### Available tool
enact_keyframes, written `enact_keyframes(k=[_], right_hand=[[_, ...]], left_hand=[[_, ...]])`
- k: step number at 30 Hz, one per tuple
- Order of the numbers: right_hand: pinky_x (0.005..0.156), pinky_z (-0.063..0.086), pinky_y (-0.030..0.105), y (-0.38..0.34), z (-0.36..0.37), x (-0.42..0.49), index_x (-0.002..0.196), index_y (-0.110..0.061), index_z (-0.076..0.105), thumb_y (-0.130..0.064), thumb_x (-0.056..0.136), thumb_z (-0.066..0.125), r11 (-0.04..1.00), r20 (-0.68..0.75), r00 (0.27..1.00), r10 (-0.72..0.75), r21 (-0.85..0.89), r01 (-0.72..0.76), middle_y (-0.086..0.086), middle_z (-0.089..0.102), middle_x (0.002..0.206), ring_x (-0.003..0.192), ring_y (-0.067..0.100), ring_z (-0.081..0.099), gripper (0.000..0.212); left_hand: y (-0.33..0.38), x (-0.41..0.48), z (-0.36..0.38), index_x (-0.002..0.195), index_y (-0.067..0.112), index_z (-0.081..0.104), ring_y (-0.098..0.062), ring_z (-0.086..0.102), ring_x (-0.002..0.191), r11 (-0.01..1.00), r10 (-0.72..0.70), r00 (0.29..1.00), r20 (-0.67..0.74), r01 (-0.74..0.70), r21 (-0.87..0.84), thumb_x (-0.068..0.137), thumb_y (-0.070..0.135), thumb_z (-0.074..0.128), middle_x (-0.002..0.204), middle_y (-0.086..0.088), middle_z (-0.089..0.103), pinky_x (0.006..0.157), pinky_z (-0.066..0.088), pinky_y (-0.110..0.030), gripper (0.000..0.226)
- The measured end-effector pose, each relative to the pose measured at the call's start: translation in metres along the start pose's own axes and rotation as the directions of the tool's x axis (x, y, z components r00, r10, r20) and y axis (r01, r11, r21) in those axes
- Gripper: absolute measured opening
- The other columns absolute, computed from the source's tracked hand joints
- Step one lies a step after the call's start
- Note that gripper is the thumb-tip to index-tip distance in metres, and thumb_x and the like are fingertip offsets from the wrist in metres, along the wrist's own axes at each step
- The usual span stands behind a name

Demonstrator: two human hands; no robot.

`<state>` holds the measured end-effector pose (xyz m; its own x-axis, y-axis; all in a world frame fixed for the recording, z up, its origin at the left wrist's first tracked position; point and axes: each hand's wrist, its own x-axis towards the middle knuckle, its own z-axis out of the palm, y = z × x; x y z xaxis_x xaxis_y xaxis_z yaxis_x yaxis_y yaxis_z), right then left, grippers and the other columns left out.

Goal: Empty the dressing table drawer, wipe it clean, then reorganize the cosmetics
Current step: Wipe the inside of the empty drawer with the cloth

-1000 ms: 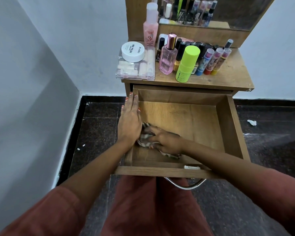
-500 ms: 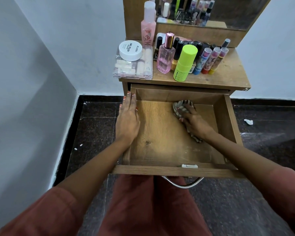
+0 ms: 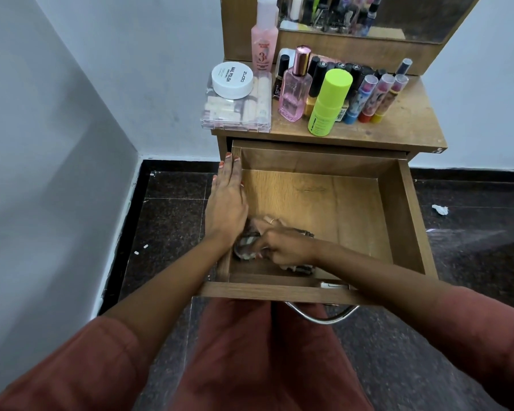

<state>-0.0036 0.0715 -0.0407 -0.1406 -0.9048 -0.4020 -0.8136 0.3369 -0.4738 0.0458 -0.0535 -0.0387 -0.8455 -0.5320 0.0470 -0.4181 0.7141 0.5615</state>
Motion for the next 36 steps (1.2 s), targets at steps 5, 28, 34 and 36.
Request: enact_keyframes(k=[5,28,34,36], right_hand=[[0.106,0.018,0.049,-0.010,0.006,-0.002,0.113,-0.021,0.065,0.005,0.083,0.043,0.997,0.134,0.989,-0.067,-0.030,0.071,0.010,0.039,0.121,0.125,0.029,0.027,0.045],[0.093,0.032,0.013,0.058,-0.002,-0.075,0.099,-0.021,0.072,0.006,0.082,0.051,0.994,0.094,0.995,-0.027,0.104,0.017,-0.012,0.044,0.105,0.104,0.004,0.038,0.038],[0.090,0.032,0.023,0.024,-0.004,-0.041,0.101,-0.009,0.071,0.004,0.084,0.053,0.990,0.066,0.996,-0.053,0.131,0.044,0.005,0.055,0.114,0.106,0.012,0.041,0.028],[0.093,0.028,0.027,0.010,0.000,-0.019,0.099,-0.012,0.072,0.003,0.082,0.054,0.987,0.084,0.989,-0.124,0.115,0.114,0.002,0.054,0.113,0.107,0.012,0.038,0.029]], left_hand=[[0.000,0.001,0.000,0.146,0.011,0.013,-0.016,0.004,0.145,1.000,0.003,1.000,-0.010,-0.003,0.019,0.098,0.008,0.028,0.157,-0.004,0.005,0.118,0.004,-0.027,0.050],[-0.002,0.000,0.002,0.146,0.009,0.014,-0.018,0.006,0.145,0.999,0.019,0.999,-0.027,-0.018,0.046,0.098,0.007,0.027,0.157,-0.007,0.007,0.118,0.003,-0.027,0.049],[-0.002,0.001,0.003,0.146,0.010,0.013,-0.018,0.005,0.145,0.999,0.008,1.000,-0.013,-0.008,0.050,0.098,0.008,0.028,0.157,-0.007,0.006,0.118,0.004,-0.029,0.051],[-0.002,0.001,0.002,0.146,0.010,0.013,-0.018,0.006,0.145,0.999,0.004,1.000,-0.015,-0.003,0.052,0.098,0.008,0.028,0.157,-0.007,0.006,0.118,0.004,-0.029,0.051]])
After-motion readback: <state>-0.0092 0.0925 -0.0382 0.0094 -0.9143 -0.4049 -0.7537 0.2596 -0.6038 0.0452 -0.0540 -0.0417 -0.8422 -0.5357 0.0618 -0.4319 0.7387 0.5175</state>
